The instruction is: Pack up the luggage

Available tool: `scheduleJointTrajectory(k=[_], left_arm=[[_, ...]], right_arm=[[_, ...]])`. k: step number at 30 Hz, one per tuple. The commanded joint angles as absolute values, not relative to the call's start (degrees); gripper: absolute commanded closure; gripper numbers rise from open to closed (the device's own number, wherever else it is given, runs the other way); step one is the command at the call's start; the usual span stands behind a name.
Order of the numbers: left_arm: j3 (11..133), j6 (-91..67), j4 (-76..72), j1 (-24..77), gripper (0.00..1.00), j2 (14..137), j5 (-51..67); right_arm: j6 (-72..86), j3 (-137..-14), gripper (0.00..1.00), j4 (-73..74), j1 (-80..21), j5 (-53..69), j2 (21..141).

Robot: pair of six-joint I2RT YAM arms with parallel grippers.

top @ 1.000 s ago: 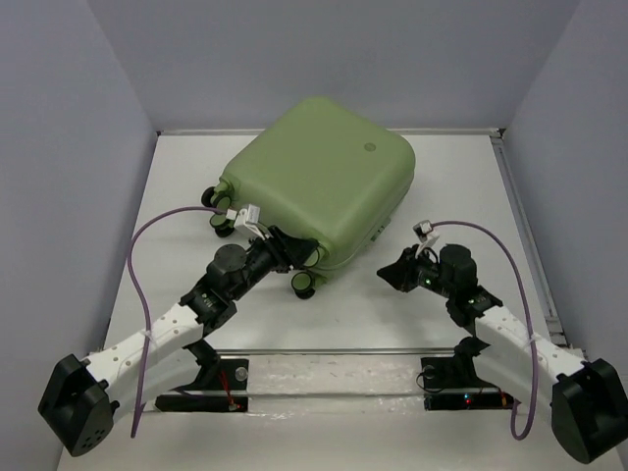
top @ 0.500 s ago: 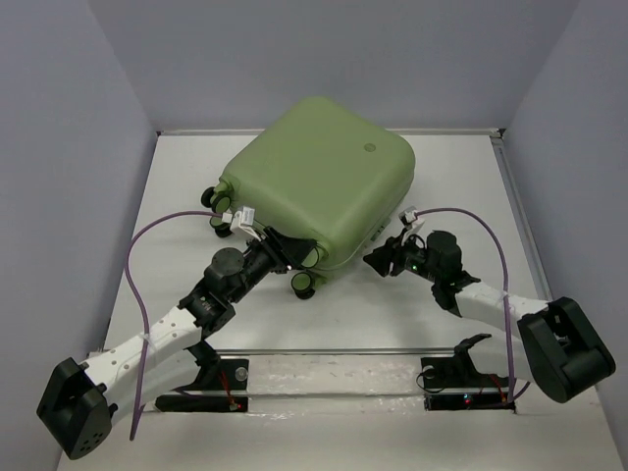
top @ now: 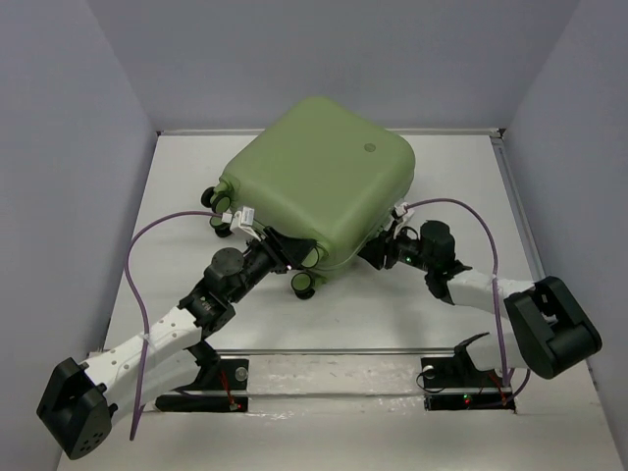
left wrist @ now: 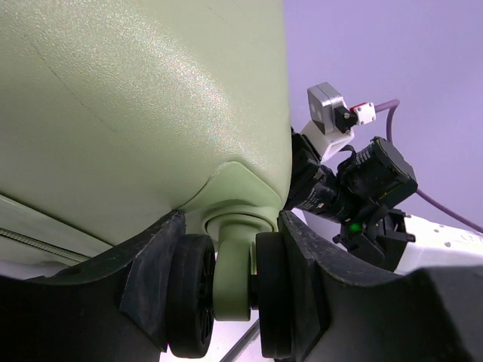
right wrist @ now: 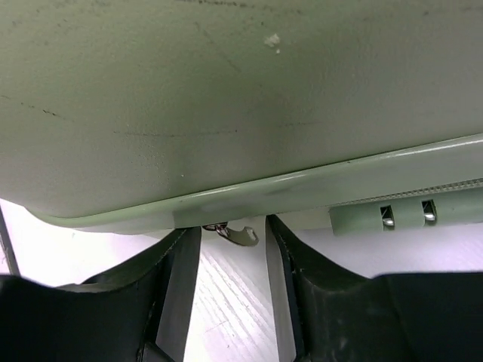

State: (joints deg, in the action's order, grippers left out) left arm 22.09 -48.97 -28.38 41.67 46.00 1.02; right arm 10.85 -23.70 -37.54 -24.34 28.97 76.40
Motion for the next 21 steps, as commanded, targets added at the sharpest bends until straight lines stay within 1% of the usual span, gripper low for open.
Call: scheduleJointTrajectory(k=[1,2,3,4,5,6,8,11,14,15,17,18,19,21], left_arm=[[21.6,-47.1,-27.8,41.7,0.94,46.4,-0.3],[21.7,-47.0,-27.8,41.7,0.94,46.6,-0.3],[21.8,-47.0,-27.9,41.8,0.94,46.8,-0.3],[21.9,-47.0,-27.9,41.8,0.94,46.8,-0.3],[22.0,-46.9,-27.9,41.9,0.94,46.8,-0.3],[22.0,-46.9,-27.9,41.8,0.94,46.8,-0.3],[22.1,-46.8,-27.9,41.8,0.94,46.9,-0.3],[22.8,-46.9,-28.7,41.8,0.94,47.6,1.2],[25.1,-47.1,-30.3,41.8,0.94,49.7,2.3],[26.0,-46.9,-30.7,41.8,0.94,51.3,2.8],[29.0,-46.8,-31.6,41.8,0.94,53.9,3.3],[30.0,-46.3,-31.8,41.8,0.94,54.8,3.5],[32.2,-46.1,-32.0,41.8,0.94,55.7,3.4],[34.3,-45.8,-32.1,41.8,0.94,58.3,3.2]], right_arm=[[10.9,-25.2,0.59,-46.1,-24.4,30.1,78.7],[11.2,-25.0,0.63,-47.1,-24.4,30.3,79.2],[11.9,-24.8,0.69,-48.9,-24.4,30.0,79.5],[12.2,-24.6,0.71,-49.7,-24.4,29.6,79.7],[12.5,-24.2,0.76,-50.4,-24.4,29.4,80.1],[13.0,-24.1,0.87,-51.5,-24.4,28.7,80.1],[14.1,-23.6,0.93,-52.5,-24.4,28.5,80.1],[16.3,-22.9,0.93,-53.2,-25.0,28.7,79.8],[18.7,-21.0,0.93,-52.5,-29.4,25.6,78.2],[18.9,-20.7,0.93,-51.6,-34.5,21.1,77.6],[18.7,-20.7,0.93,-47.6,-40.6,16.0,76.0],[19.2,-20.7,0.93,-46.0,-43.5,11.6,75.8],[19.9,-20.0,0.93,-45.9,-48.6,9.6,75.4],[22.1,-19.1,0.93,-46.1,-52.4,6.0,74.9]])
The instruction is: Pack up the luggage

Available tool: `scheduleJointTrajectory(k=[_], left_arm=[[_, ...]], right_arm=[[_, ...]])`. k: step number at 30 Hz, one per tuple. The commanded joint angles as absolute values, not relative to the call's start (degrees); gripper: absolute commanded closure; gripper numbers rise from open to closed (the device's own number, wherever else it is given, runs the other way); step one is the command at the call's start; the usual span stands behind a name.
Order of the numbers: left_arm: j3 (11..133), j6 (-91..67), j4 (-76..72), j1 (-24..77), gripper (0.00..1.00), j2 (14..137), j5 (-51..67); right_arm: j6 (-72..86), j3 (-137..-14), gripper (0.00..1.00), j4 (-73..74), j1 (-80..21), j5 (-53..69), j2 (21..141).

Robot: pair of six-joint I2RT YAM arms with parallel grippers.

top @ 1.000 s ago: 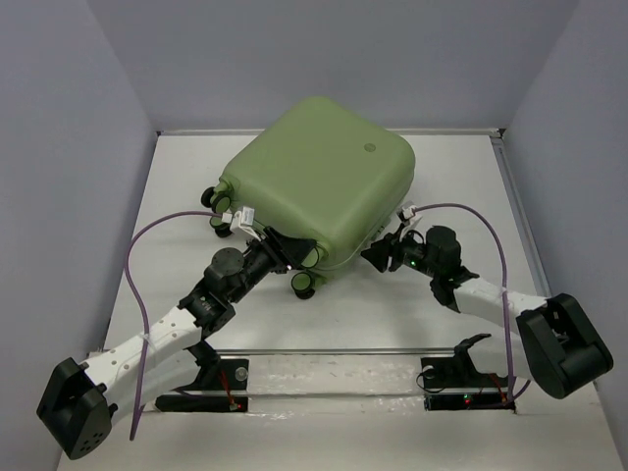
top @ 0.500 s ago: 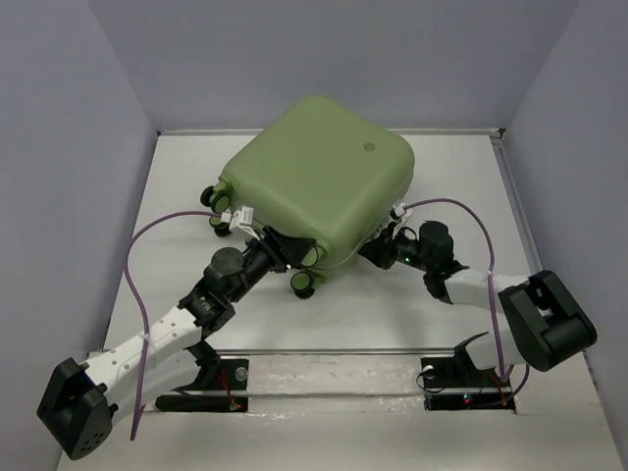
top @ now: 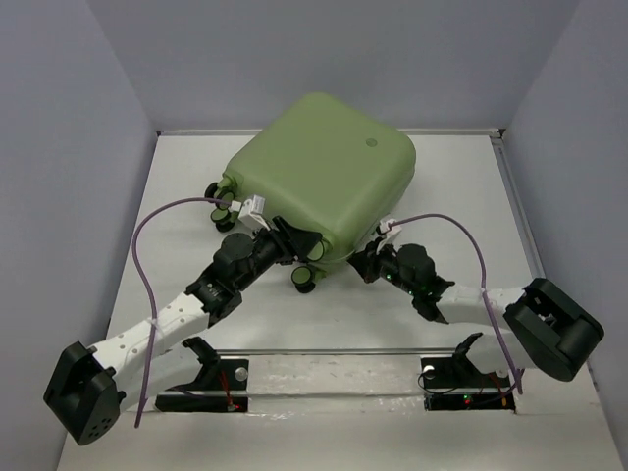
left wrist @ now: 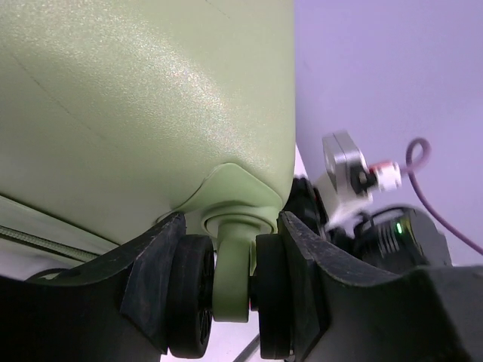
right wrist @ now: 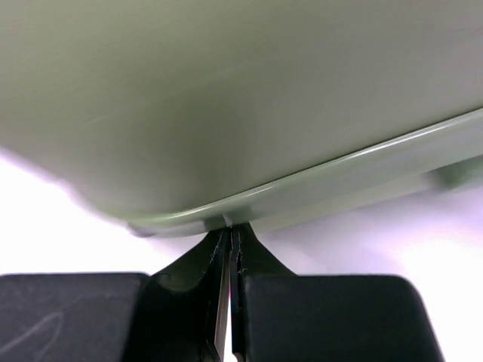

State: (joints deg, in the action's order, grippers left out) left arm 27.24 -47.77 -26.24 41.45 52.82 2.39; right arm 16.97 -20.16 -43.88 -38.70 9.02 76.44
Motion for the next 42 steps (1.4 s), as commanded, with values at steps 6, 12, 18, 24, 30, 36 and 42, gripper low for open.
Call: scheduleJointTrajectory(k=[6,12,18,24,30,36,42], left_arm=[[40.9,-46.2,-33.2,41.8,0.94,64.1,2.1],[47.3,-47.2,-33.2,39.7,0.94,67.7,4.9],[52.6,-47.6,-29.2,38.0,0.94,69.5,10.1],[54.3,-48.4,-26.6,36.8,0.94,71.0,16.0],[53.2,-49.5,-28.3,36.7,0.80,73.8,16.8],[56.1,-36.2,-15.0,35.3,0.07,68.5,2.9],[55.1,-26.9,2.3,25.1,0.03,59.6,0.6]], right_arm=[[23.6,-21.3,0.93,-42.9,-65.6,-3.6,74.2],[23.4,-28.1,0.93,-50.9,-76.3,-9.3,83.7],[25.0,-27.4,0.93,-77.0,-77.0,-14.8,96.4],[24.3,-28.1,0.93,-89.5,-77.0,-17.4,104.4],[28.0,-27.1,0.93,-89.7,-77.5,-15.7,105.6],[29.7,-18.8,0.93,-84.5,-77.5,-23.5,96.7],[31.5,-18.0,0.93,-63.3,-76.4,-22.1,83.9]])
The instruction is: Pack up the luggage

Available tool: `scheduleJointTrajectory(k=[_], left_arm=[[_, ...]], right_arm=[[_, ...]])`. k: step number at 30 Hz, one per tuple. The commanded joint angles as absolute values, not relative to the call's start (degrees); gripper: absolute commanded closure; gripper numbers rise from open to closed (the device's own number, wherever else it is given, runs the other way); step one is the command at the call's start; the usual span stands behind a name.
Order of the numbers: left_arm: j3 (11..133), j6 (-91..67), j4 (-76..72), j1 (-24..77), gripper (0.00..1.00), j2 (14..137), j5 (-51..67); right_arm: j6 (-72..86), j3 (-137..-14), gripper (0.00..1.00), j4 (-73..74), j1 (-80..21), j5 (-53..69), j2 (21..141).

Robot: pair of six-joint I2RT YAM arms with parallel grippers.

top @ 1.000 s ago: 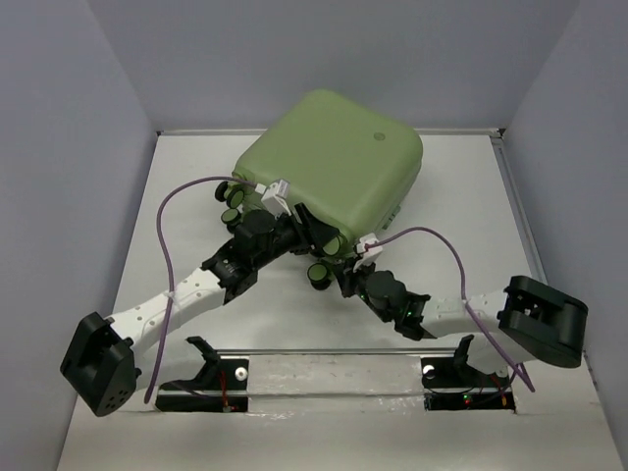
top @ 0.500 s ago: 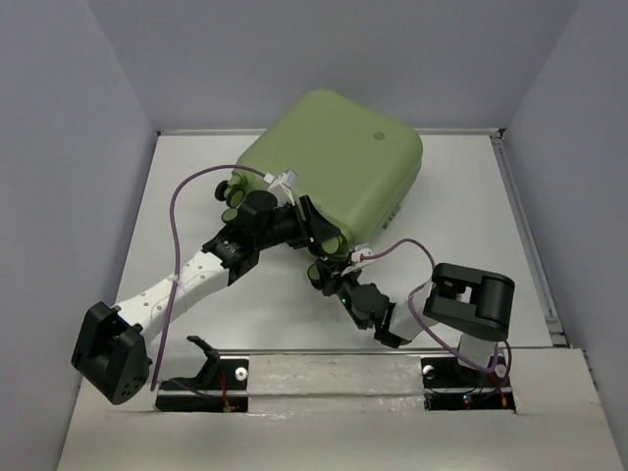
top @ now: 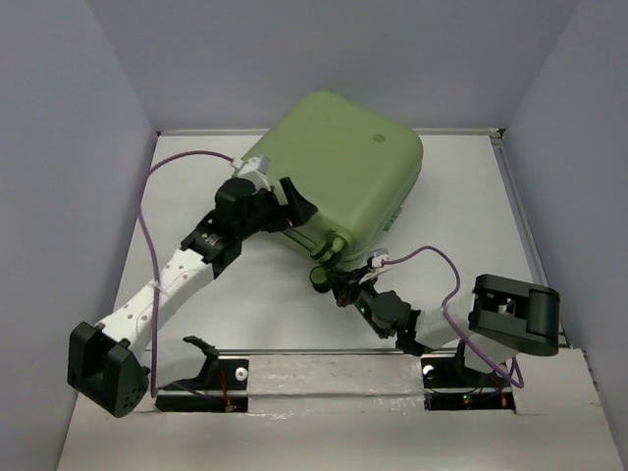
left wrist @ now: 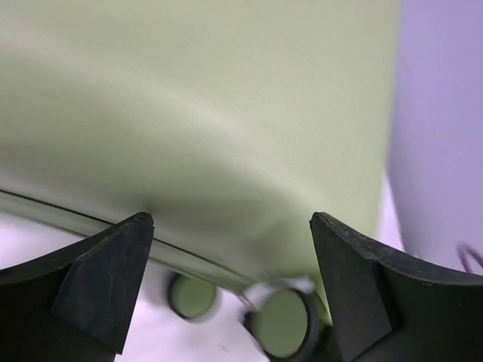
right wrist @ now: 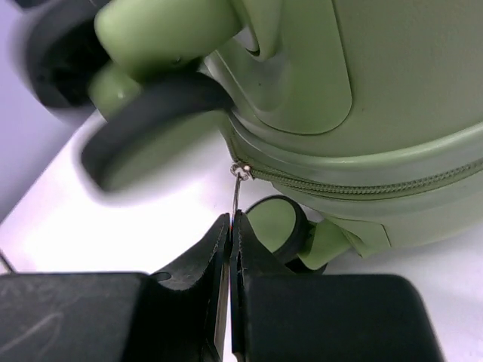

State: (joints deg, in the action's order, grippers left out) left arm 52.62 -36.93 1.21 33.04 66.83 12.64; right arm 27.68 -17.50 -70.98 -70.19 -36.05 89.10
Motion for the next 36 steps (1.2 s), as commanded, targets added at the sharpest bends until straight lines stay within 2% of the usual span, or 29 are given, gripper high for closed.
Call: scheduleJointTrajectory(k=[1,6,11,17,24,29,36], left_arm=[[54.4,-26.0,5.2,21.9,0.03,58.0,0.4],[51.2,-21.5,13.6,14.6,0.02,51.9,-7.1],[49.4,-17.6,15.4,6.9,0.05,53.4,-5.6],[50.8,-13.2,18.5,6.5,0.04,55.5,-6.9],[52.4,-10.4,14.6,6.5,0.05,59.8,3.3],[54.7,-8.9,12.0,6.5,0.06,63.2,4.0],[57.0,-7.7,10.6,6.5,0.16,67.3,3.8]], right_arm=[[31.4,-18.2,0.93,-59.9,-76.4,-22.4,83.1],[31.1,-16.6,0.93,-57.9,-74.4,-20.7,79.4],[31.4,-15.4,0.93,-56.2,-73.0,-18.8,77.1],[31.5,-14.8,0.93,-54.0,-71.6,-16.0,74.4],[31.3,-14.3,0.93,-53.8,-71.1,-14.4,74.3],[31.4,-14.6,0.93,-53.8,-70.6,-13.8,74.7],[31.6,-14.6,0.93,-53.1,-69.4,-12.8,74.2]])
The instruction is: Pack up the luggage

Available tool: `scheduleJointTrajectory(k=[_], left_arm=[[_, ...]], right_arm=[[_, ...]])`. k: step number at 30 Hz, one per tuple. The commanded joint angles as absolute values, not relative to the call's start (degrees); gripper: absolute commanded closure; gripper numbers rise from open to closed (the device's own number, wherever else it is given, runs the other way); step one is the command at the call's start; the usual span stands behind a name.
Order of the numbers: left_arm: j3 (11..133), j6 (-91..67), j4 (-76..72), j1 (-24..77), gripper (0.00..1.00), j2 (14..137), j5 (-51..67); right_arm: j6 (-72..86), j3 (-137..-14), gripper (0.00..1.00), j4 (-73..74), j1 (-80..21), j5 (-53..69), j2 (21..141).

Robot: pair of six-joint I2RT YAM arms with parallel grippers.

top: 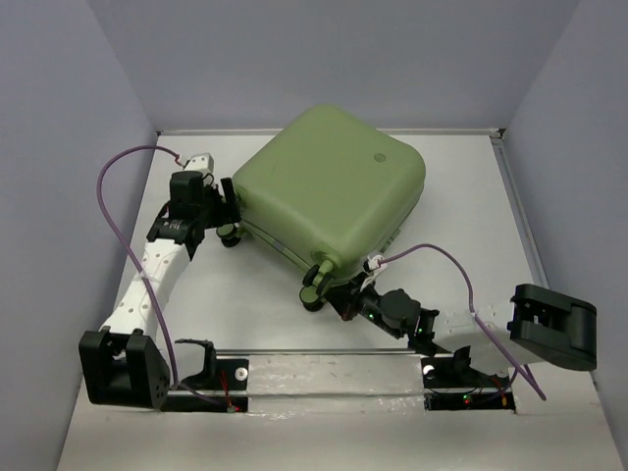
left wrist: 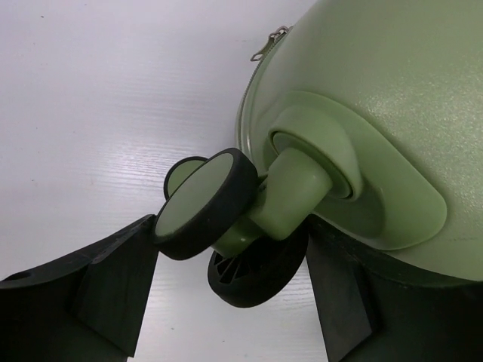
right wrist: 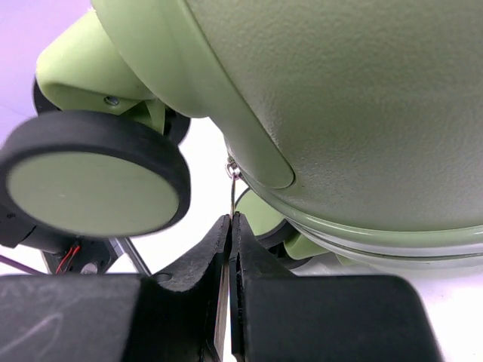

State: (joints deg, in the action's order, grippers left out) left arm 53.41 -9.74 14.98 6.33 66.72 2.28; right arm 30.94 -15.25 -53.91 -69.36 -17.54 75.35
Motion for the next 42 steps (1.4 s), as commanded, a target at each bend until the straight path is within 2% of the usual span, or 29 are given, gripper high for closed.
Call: scheduleJointTrajectory(k=[1,2,6,7,8,9,10,18,22,24,27,28,30,33,42], left_arm=[[57.0,-7.6,10.0,6.5,0.17,67.4,3.9],[56.8,-7.6,9.7,6.5,0.17,67.5,3.9],[56.3,-7.1,8.4,6.7,0.31,68.2,6.0],[56.7,-6.9,8.7,7.1,0.31,68.5,5.1],[57.0,-6.8,9.0,7.4,0.27,68.6,4.1],[57.1,-6.6,9.3,7.6,0.12,68.6,1.6],[57.3,-6.6,9.6,8.0,0.02,68.6,0.7],[57.1,-5.9,10.3,9.5,0.01,66.3,-8.4],[56.3,-5.4,9.4,10.4,0.01,67.3,-2.7],[56.2,-5.1,8.5,10.4,0.09,69.2,1.7],[56.8,-5.0,8.2,10.5,0.27,70.4,5.6],[56.7,-5.3,8.0,10.5,0.50,70.7,7.4],[56.3,-5.5,8.0,11.0,0.75,70.8,8.5],[55.0,-6.1,8.7,12.3,0.94,69.8,9.0],[51.7,-8.0,12.0,21.3,0.94,68.2,8.1]], right_arm=[[31.6,-14.4,0.93,-52.7,-68.9,-12.6,73.7],[31.6,-14.3,0.93,-52.4,-68.9,-12.6,73.3],[31.8,-13.4,0.93,-50.9,-66.5,-11.6,70.8],[31.9,-13.1,0.93,-50.4,-65.9,-11.0,69.6],[31.9,-12.7,0.93,-49.9,-65.4,-10.8,69.0],[31.8,-12.6,0.93,-48.8,-64.6,-10.5,68.2],[31.7,-12.5,0.93,-48.2,-64.6,-10.4,67.6],[30.6,-12.8,0.93,-44.6,-63.5,-9.7,64.4],[30.8,-12.7,0.93,-44.3,-62.9,-9.3,64.3],[30.8,-13.0,0.93,-44.2,-62.3,-9.0,64.4],[30.6,-13.3,0.93,-44.0,-61.8,-8.9,64.6],[30.5,-13.4,0.93,-44.0,-61.3,-8.7,64.7],[30.0,-14.1,0.93,-43.3,-60.0,-8.2,64.3],[29.2,-15.1,0.93,-42.6,-56.7,-5.5,63.1],[27.5,-20.4,0.93,-36.0,-41.3,6.9,60.8]])
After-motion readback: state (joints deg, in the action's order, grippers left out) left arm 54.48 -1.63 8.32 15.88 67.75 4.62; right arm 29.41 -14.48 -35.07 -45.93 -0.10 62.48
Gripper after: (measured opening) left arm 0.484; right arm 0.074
